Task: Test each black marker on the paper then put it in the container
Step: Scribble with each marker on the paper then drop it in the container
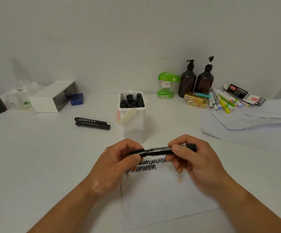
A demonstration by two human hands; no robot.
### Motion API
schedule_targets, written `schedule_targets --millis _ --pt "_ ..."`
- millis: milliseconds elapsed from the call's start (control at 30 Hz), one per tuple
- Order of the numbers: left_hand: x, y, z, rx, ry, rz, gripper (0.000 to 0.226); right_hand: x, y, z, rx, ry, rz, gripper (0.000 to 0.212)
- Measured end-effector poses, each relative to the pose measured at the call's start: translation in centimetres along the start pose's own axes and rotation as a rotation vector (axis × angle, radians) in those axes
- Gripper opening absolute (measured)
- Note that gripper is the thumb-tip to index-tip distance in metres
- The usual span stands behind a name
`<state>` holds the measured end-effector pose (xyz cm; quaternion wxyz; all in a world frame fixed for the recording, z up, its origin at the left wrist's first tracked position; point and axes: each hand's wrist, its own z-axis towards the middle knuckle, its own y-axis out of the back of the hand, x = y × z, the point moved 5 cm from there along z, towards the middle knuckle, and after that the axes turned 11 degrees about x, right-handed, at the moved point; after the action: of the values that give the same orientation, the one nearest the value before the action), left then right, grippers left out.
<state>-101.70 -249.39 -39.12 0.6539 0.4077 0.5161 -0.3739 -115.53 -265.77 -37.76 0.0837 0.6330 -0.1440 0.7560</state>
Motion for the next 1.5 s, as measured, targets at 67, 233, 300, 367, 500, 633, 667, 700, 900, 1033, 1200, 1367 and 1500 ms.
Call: schedule_targets --millis 67,233,300,367,500,633,667,700,900,1033,1200,1367,1500 --pt "0.0 -0.3 -0.1 0.017 -0.005 -0.007 0.026 -0.1 -0.4 -0.1 0.036 -0.008 -0.043 0.009" --pt "0.4 -0.7 0.0 -0.033 0.028 -0.135 0.024 -0.2 -1.4 -0.2 0.115 0.006 -0.199 0.010" --pt "0.5 -0.9 0.1 -0.078 0.035 -0.182 0.027 -0.2 -1.9 -0.3 0.135 0.022 -0.263 0.007" --pt "0.5 -0.8 0.2 -0.157 0.033 -0.158 0.034 -0.2 -2.3 -0.4 0.145 0.028 -0.323 0.011" --pt "0.7 -0.8 0.1 -0.292 0.055 -0.079 0.044 -0.5 -3.0 -0.5 0.143 0.025 -0.361 0.017" --pt "0.5 -0.7 -0.1 -0.411 0.076 0.016 0.042 -0.8 -3.7 -0.6 0.121 0.042 -0.292 0.010" --pt "0.3 -0.6 -0.2 -0.442 0.073 0.024 0.041 -0.7 -3.9 -0.6 0.116 0.053 -0.273 0.007" --pt "0.2 -0.5 -0.2 -0.469 0.070 0.033 0.041 -0.6 -4.1 -0.6 0.111 0.063 -0.254 0.005" --pt "-0.5 -0.7 -0.6 -0.514 0.043 0.051 0.038 -0.1 -4.4 -0.5 0.133 0.089 -0.206 0.011" --pt "-0.9 -0.9 -0.6 -0.474 0.026 0.027 0.039 0.0 -4.4 -0.6 0.141 0.085 -0.226 0.019" --pt "-1.1 -1.1 -0.5 -0.225 -0.039 -0.108 0.029 0.7 -3.1 -0.4 0.067 0.095 -0.378 0.016" --pt "-1.0 -0.8 -0.4 -0.172 -0.083 -0.173 0.028 1.5 -1.5 -0.3 -0.072 0.131 -0.385 0.009" --pt "-0.6 -1.3 -0.3 -0.140 -0.074 -0.226 0.037 0.7 -2.3 -0.3 -0.022 0.064 -0.328 0.026"
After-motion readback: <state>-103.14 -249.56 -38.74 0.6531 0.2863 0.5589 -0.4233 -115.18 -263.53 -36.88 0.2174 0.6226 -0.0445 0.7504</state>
